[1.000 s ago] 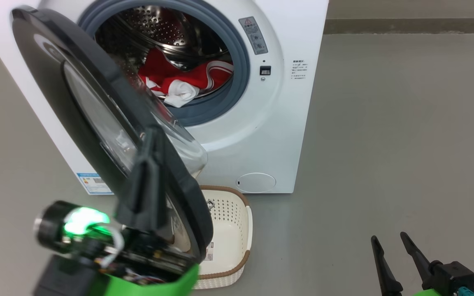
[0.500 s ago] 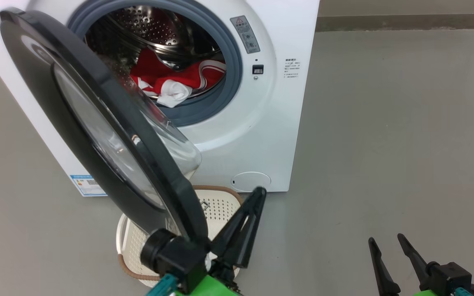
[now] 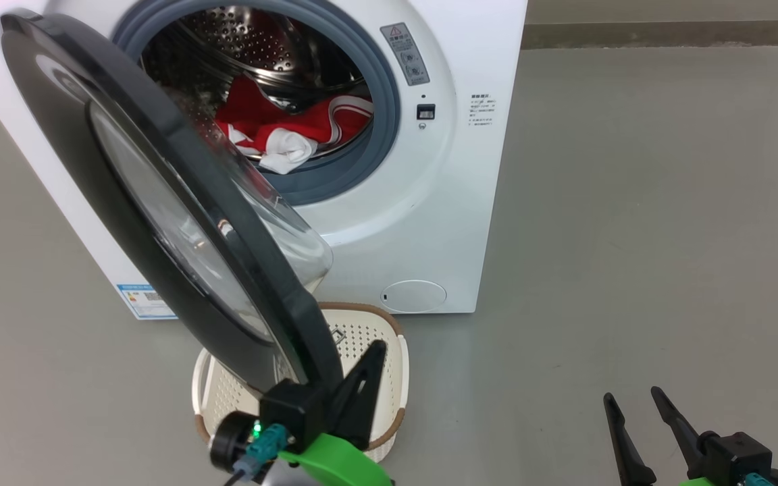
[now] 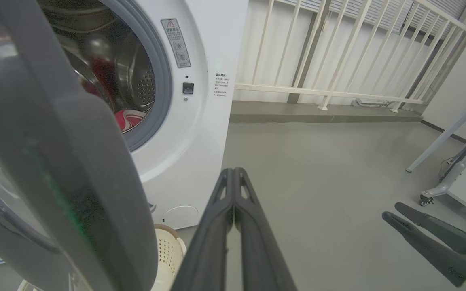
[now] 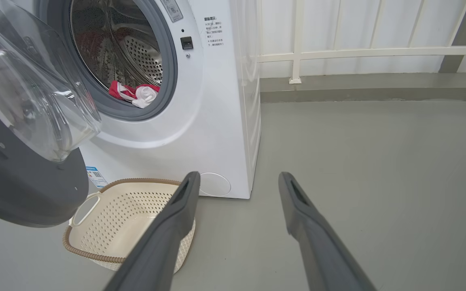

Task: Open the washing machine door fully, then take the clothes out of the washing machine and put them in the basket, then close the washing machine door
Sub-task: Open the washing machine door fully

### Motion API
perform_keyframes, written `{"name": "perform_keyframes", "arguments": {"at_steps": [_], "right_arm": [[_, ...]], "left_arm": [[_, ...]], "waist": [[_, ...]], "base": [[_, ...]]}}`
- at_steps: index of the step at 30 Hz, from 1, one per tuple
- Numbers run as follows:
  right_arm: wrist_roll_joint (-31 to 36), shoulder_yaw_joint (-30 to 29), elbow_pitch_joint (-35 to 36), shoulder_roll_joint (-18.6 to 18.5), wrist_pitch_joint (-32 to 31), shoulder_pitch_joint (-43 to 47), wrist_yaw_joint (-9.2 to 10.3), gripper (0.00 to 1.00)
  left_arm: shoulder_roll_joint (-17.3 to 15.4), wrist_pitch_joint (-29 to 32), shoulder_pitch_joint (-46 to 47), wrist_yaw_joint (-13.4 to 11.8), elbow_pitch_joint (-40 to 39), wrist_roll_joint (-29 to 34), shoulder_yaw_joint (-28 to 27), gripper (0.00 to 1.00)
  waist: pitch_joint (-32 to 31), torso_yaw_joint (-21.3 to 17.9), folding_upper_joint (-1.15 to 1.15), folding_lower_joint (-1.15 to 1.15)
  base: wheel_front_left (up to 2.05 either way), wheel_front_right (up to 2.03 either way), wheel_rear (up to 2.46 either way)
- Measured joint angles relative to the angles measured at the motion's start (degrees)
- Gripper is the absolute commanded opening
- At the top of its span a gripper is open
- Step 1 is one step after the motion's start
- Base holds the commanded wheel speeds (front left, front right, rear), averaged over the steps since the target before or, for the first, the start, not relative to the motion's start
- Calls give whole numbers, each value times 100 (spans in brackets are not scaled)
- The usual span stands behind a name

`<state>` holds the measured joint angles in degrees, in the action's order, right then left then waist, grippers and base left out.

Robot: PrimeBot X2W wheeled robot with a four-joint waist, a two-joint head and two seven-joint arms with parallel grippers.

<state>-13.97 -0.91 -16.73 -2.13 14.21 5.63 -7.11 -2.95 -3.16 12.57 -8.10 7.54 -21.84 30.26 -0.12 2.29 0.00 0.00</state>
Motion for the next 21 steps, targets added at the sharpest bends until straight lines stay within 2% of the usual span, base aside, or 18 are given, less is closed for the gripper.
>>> {"name": "perform_keyframes", "arguments": {"at_steps": [12, 21], "right_arm": [[-14, 22, -37, 0, 0, -87, -1, 100], [-14, 13, -47, 0, 0, -111, 0, 100]], "left_arm": [[-91, -200, 26, -123, 428, -69, -316, 0], [-103, -258, 26, -164, 509, -104, -339, 0]], "waist": [[0, -40, 0, 0], [-12, -36, 0, 0]], "base": [[0, 0, 0], [0, 0, 0]]}}
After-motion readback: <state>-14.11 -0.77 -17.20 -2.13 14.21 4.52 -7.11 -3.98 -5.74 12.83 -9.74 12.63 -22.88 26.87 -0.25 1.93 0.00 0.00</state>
